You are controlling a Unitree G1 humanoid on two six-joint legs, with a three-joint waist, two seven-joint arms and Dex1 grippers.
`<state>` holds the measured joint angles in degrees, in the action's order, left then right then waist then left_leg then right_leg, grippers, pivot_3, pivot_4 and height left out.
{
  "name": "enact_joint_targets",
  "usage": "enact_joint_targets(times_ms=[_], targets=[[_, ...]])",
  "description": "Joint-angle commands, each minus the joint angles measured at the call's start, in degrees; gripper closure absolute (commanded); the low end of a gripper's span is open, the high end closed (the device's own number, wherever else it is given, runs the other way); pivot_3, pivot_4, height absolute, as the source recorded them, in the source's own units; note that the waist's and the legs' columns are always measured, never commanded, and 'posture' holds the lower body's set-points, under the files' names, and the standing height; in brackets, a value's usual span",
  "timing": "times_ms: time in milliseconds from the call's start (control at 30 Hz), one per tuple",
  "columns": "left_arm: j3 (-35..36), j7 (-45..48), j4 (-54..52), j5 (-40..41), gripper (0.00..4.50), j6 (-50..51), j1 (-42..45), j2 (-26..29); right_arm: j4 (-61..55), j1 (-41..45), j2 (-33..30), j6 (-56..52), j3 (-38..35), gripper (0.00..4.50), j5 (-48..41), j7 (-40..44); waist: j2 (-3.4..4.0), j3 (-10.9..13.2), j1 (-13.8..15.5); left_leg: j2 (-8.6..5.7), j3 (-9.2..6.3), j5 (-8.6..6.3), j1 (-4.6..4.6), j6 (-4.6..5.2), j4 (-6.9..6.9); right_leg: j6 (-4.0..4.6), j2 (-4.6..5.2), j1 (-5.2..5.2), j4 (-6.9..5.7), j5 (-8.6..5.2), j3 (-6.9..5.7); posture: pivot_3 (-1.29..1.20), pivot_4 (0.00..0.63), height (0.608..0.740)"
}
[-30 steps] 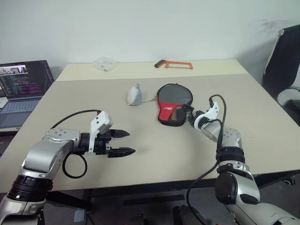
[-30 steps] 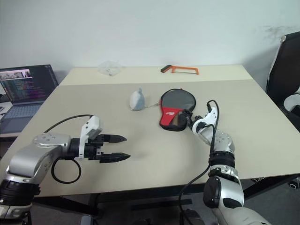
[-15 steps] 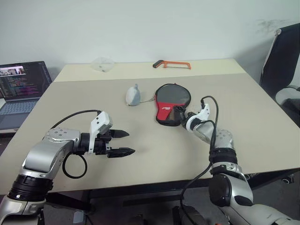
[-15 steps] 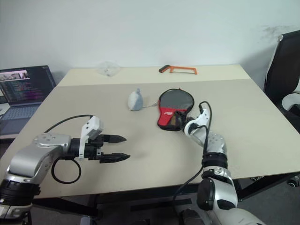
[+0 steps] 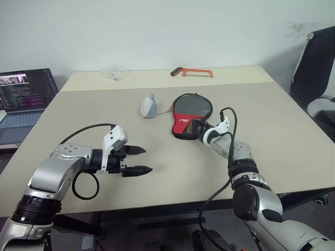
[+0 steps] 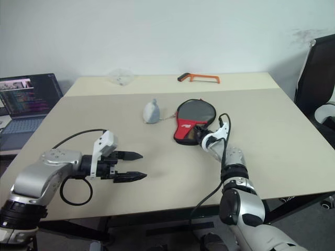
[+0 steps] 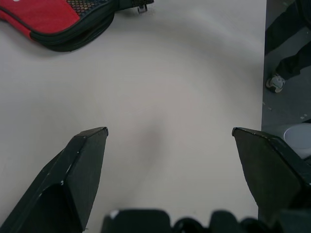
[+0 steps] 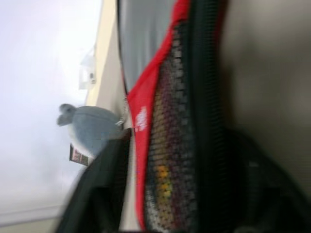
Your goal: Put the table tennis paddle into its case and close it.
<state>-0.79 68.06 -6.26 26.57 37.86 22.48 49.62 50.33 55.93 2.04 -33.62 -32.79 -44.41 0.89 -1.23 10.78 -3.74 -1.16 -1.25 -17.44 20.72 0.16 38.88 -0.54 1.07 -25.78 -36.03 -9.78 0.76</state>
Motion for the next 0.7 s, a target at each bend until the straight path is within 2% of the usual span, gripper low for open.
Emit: enact_joint_targets(times_ms=[33,167,333,500,700], targets=[[0.82,-0.16,-0.92,0.0,0.0,-1.04,0.59,0.43,0.11,0.82,0.01,0.17,0.56,3.12,0.41,0.58,-0.02,-0.02,-0.04,0.0,0.0,0.0,0.0,0.0,0.0,0.0,0.0,0.0,0.0,0.0,0.0,0.0,0.15,0.74],[0.76,-0.18,-0.72,-0.07,0.0,-1.19,0.68,0.41,-1.92,-0.63,0.1,-2.51,1.5,4.38,0.68,0.71,-0.24,-0.15,-0.02,0.0,-0.02,0.0,-0.11,0.0,0.01,0.0,0.01,0.1,0.0,0.0,-0.01,0.0,0.15,0.74],[0.54,-0.05,-0.44,-0.31,0.0,-1.33,0.84,0.54,-10.2,-4.71,0.35,-12.84,5.7,4.45,-0.07,2.5,-0.25,-0.15,0.32,0.0,-0.06,0.0,-0.27,0.0,-0.01,-0.27,0.0,0.27,0.04,-0.18,-0.06,0.0,0.15,0.74],[0.62,0.41,0.07,-0.55,0.0,-1.51,1.09,1.04,-28.71,-14.77,-1.07,-31.87,13.36,4.45,-4.07,5.36,-0.25,-0.16,0.49,0.01,-0.16,-0.08,-0.08,0.1,-0.08,0.01,0.08,0.12,0.07,-0.03,-0.17,0.0,0.15,0.74],[0.55,0.86,0.17,-0.58,0.0,-1.28,1.33,1.53,-44.35,-23.34,-3.83,-45.16,13.41,4.45,-8.6,3.42,-0.25,-0.16,0.61,0.03,-0.2,-0.1,0.07,0.12,-0.09,0.03,0.08,-0.03,0.06,-0.05,-0.24,0.0,0.15,0.74]])
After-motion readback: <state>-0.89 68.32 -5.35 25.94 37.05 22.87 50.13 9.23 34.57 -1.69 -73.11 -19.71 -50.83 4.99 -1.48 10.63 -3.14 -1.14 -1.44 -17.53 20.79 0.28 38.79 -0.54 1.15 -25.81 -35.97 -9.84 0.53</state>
